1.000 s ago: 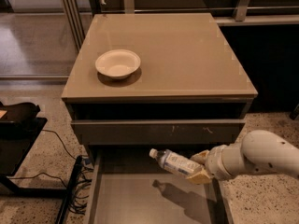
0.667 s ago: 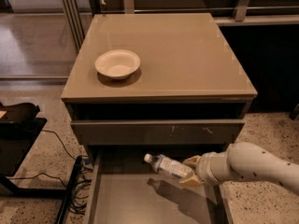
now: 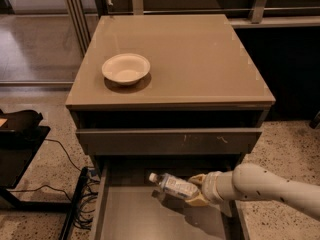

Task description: Place blue plastic bottle into middle drawer

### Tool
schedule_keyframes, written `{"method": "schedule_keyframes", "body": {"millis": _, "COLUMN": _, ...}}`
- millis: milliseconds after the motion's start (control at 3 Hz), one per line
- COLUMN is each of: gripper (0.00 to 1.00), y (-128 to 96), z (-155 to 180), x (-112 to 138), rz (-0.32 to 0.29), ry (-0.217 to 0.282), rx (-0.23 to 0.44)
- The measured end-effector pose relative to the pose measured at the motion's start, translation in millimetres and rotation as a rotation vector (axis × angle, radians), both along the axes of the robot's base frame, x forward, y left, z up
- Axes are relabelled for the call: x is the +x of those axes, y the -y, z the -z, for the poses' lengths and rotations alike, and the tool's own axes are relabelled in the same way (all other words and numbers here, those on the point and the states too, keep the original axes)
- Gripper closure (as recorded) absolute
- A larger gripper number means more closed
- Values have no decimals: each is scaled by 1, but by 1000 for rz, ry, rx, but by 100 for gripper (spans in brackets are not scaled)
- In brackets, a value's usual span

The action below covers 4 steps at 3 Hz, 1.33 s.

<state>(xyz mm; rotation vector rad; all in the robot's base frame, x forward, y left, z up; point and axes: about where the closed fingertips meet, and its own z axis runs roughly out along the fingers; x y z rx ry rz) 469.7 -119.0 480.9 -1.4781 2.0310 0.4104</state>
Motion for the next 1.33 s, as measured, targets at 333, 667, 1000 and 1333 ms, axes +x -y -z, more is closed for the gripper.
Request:
{"method": "schedule_keyframes", "body": {"millis": 333, "gripper": 100, "y": -1, "z": 21, "x": 4, "rz": 7, "ry": -1, "rx": 1}}
{"method": "schedule_keyframes", "body": {"millis": 667, "gripper": 100, "y": 2, "z": 50, "x": 6, "rz": 26, "ry": 7, "rx": 22}}
{"method": "schedule_keyframes", "body": {"millis": 1000, "gripper": 100, "y": 4, "z": 73, "x": 5, "rz": 38, "ry": 12, "rx": 27}}
{"method": "schedule_keyframes", "body": {"millis": 1333, "gripper": 93, "y": 6, "z": 92, "x": 3, "rz": 53, "ry": 1, "rx": 25}}
